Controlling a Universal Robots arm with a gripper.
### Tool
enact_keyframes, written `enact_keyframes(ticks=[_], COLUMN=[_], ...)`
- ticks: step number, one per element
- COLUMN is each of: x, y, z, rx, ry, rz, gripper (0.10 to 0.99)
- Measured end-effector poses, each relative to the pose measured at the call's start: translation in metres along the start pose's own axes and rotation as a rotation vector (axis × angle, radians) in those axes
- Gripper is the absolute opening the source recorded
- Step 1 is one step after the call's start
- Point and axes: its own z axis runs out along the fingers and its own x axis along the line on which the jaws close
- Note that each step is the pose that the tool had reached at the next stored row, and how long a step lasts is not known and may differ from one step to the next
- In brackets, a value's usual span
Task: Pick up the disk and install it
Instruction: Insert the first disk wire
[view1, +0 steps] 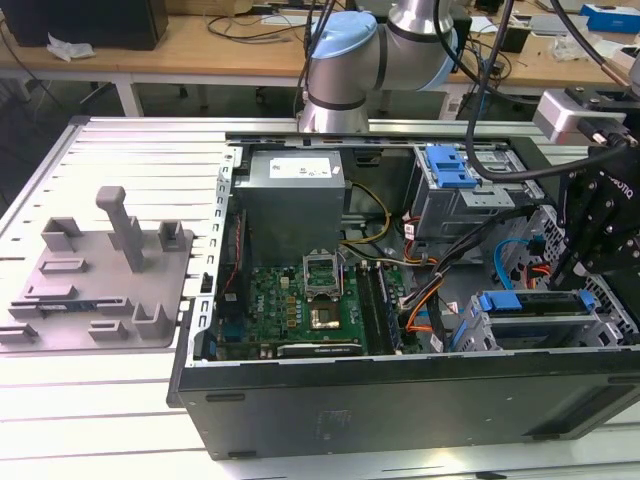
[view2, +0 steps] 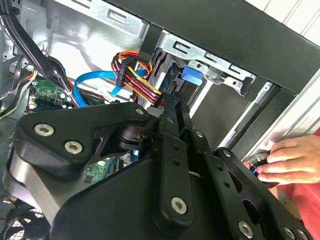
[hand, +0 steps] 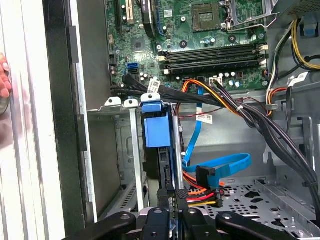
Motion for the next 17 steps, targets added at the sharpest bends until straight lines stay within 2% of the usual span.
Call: enact_keyframes(ticks=[17], x=[-0.0001], y=[-0.0009], z=[0.0027], rx=[0.0], ry=[0.0], rz=[0.0], gripper=[0.165])
